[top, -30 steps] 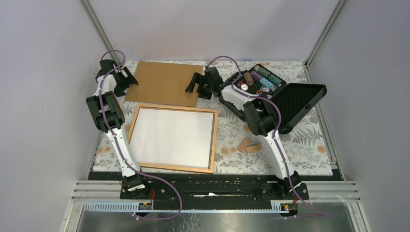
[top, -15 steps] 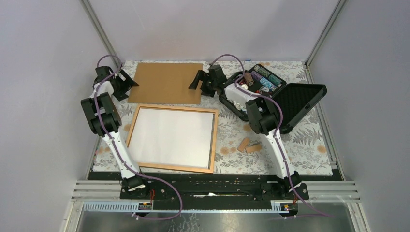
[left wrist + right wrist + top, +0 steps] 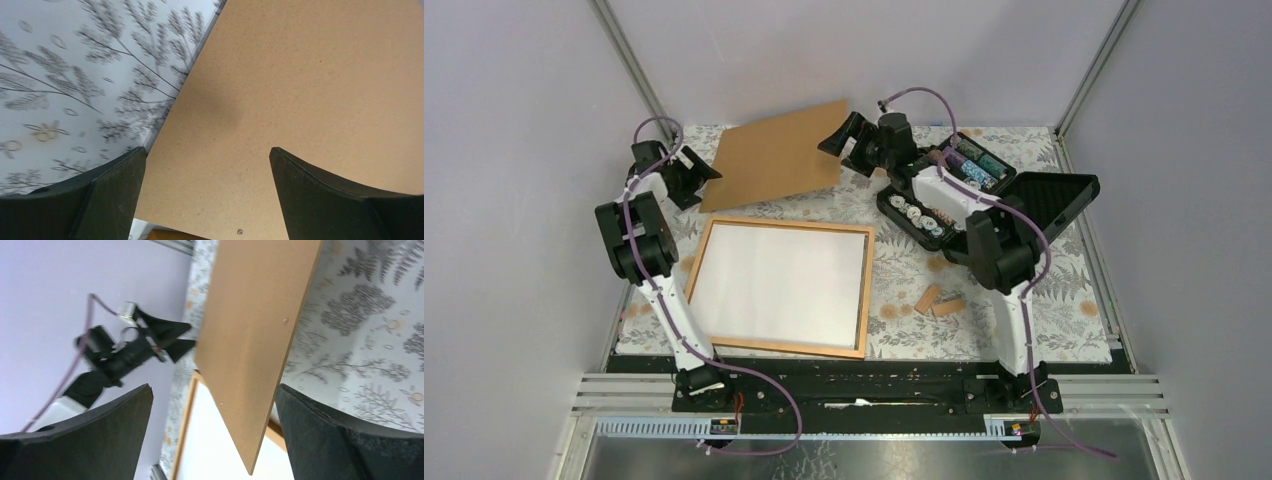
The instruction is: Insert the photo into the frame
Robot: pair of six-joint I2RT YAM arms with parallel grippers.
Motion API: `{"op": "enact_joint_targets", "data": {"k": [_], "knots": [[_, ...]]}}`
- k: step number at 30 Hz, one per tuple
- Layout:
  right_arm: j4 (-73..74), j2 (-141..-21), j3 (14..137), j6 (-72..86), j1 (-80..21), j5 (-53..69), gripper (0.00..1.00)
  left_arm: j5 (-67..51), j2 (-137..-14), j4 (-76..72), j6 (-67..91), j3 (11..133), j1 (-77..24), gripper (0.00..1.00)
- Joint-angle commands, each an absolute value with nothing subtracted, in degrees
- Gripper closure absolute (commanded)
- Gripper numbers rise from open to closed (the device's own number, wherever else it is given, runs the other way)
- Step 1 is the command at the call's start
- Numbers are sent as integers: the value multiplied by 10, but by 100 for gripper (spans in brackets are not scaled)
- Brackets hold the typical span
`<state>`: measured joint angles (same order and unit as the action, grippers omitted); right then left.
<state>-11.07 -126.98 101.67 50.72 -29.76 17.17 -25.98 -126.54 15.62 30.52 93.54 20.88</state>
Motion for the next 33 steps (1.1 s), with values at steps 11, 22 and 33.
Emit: {"op": "enact_joint_targets", "data": {"k": [11, 22, 33], "knots": [[-336, -1117, 797, 630, -330, 190, 2, -425, -1202, 147, 382, 845, 85, 5], [-369, -1091, 798, 638, -337, 142, 6, -455, -1191, 79, 421, 790, 74, 5], [-232, -1145, 905, 460, -345, -35, 10, -459, -1197, 66, 432, 782, 73, 5]]}}
